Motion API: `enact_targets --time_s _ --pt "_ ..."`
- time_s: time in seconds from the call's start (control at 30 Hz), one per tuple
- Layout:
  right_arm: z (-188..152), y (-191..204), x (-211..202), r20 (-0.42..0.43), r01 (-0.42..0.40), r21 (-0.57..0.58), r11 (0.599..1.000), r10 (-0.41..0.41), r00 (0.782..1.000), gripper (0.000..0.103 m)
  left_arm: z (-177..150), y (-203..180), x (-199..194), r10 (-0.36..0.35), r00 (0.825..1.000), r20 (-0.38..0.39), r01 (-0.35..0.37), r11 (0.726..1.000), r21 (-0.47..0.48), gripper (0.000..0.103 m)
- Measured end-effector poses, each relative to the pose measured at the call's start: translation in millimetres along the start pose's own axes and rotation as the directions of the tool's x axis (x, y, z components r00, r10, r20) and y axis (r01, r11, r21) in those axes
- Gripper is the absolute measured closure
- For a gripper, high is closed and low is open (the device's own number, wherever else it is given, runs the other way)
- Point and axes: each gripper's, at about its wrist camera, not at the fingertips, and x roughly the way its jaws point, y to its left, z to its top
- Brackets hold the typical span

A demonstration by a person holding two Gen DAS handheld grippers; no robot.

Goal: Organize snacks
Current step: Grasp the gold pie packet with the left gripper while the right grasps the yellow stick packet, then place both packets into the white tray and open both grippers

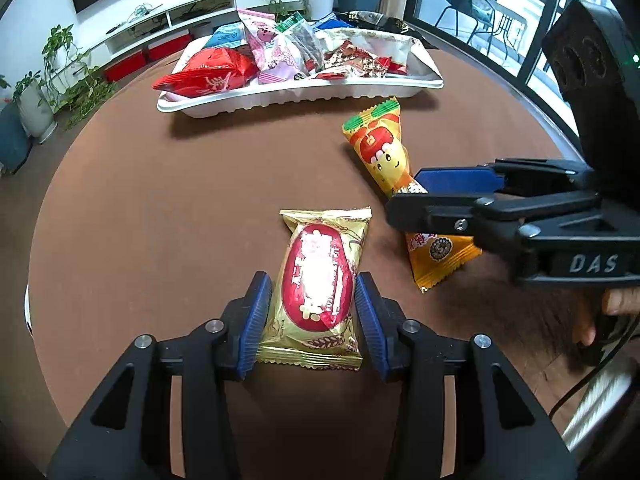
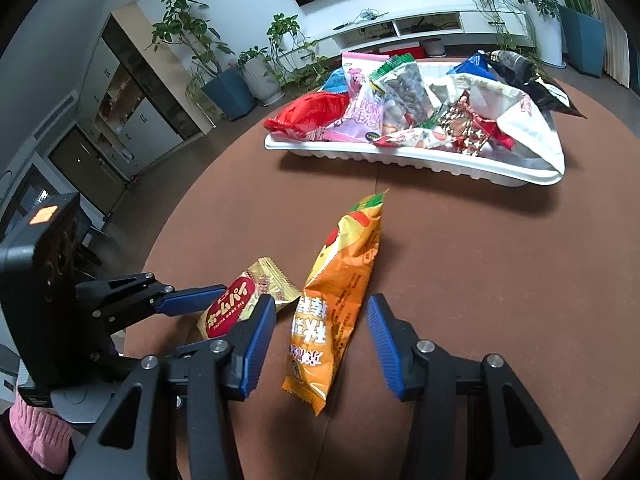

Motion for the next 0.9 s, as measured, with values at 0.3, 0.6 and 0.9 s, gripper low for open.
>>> enact_targets --time_s 0.3,0.6,0.9 --pt "2 -3 6 0.002 0.031 -0.024 0.999 -0.031 1.000 0.077 -2 -2 -2 -0.023 0.999 0.029 0.023 0.999 -0.023 0.074" --pt "2 -30 2 0.009 -0.092 0.120 0.988 0.092 0.996 0.083 -4 7 -7 -0.077 0.995 0.066 0.085 0.988 -0.128 0.074" --pt "4 -40 -13 0.055 -0.184 0.201 0.962 0.177 0.983 0.083 1 10 -26 -0.098 0.989 0.110 0.115 0.981 -0.158 0.074"
